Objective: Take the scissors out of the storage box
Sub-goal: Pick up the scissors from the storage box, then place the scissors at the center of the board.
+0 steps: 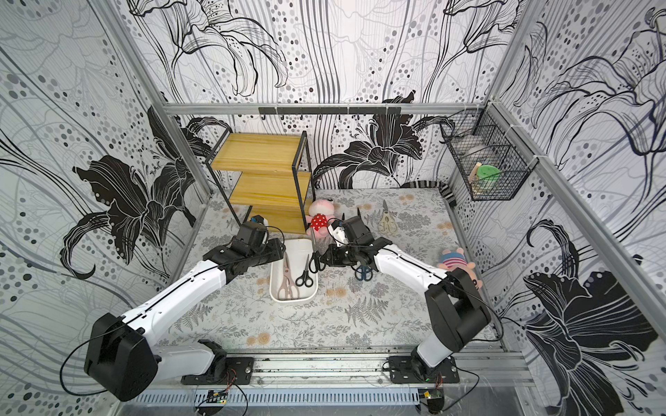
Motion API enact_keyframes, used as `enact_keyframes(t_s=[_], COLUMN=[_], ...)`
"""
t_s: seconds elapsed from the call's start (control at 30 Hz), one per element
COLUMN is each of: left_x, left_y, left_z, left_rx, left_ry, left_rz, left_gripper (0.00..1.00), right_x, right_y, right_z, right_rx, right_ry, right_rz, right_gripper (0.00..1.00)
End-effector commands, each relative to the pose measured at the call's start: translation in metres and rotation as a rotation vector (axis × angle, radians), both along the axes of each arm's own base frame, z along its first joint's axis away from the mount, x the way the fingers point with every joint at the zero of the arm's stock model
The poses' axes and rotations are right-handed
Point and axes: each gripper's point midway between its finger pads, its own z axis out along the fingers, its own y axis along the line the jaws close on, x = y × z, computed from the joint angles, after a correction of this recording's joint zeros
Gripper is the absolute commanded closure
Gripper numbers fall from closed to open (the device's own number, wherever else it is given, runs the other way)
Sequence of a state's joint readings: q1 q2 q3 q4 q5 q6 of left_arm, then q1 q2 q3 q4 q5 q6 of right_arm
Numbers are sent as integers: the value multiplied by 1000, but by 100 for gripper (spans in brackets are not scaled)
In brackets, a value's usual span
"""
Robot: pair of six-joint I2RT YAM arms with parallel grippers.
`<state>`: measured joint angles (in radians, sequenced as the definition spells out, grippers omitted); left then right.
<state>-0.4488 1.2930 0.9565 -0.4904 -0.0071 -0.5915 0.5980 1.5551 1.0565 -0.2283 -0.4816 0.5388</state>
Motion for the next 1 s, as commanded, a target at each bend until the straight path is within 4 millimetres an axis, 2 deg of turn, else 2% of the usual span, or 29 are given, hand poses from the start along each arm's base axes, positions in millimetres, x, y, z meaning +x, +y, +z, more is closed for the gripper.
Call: enact_keyframes(t_s=[0.0,0.27,0.43,0.53,0.73,0.87,0.97], left_x=[10,12,11,9,2,-3,-7], left_y=[-5,-7,-8,-9,-4,-2,-2], left_z=[3,3,3,0,-19,-32,-42], left_rx=[-31,-31,-33,-29,25,49,63], left_ry=[-35,-34,-26,-20,28,60,96], left_rz=[12,-3,-8,-17,-37,-52,-68], left_gripper=[55,55,55,55,55,55,55], right_x=[-8,-26,-17,-14,-9,-9,-9], right_y=[-25,-47,-64,-61,-61,-73,-78], right_z=[-21,-56,-76,-86,-99,-116,-119], right_rx=[-72,-114,-145,-113,-161,-249,-277], right_ry=[61,135,156,183,202,252,254], right_rz=[-66,-142,-253,-257,-242,-259,-270], right_gripper=[94,94,94,94,92,90,87])
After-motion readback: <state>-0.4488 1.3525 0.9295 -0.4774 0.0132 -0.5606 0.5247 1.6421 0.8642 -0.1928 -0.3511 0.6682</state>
